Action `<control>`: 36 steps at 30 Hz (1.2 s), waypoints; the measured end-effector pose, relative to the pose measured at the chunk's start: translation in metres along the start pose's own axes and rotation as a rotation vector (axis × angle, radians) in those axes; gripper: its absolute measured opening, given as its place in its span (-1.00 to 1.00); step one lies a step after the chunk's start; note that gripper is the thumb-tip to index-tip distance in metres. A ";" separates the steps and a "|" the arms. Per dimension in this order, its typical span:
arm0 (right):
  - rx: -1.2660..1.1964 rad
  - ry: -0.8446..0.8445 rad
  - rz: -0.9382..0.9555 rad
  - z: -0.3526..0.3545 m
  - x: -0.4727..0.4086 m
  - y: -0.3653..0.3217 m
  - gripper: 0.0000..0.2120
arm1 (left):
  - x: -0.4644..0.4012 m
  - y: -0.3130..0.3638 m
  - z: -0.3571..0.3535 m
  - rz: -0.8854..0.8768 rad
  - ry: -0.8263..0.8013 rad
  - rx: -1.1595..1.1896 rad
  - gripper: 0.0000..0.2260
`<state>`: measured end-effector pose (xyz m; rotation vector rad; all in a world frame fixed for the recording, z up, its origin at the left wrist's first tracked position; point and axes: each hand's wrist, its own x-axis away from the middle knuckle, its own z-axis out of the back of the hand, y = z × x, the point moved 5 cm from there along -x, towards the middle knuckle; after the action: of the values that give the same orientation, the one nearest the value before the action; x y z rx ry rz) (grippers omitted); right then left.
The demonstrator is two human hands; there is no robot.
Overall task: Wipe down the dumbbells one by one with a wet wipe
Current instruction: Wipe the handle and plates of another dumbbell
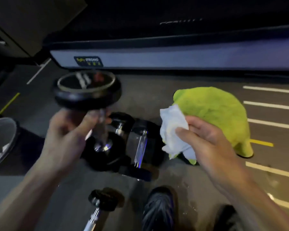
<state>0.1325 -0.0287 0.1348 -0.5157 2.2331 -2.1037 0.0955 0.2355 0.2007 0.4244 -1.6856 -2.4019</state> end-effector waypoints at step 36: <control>1.181 0.219 0.587 0.078 -0.060 -0.099 -0.77 | -0.082 0.067 -0.196 -0.010 -0.334 0.456 -0.82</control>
<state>0.2300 -0.0910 0.2123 0.3946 0.6654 -2.5975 0.2358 0.0633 0.2122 0.0862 -2.3911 -2.1718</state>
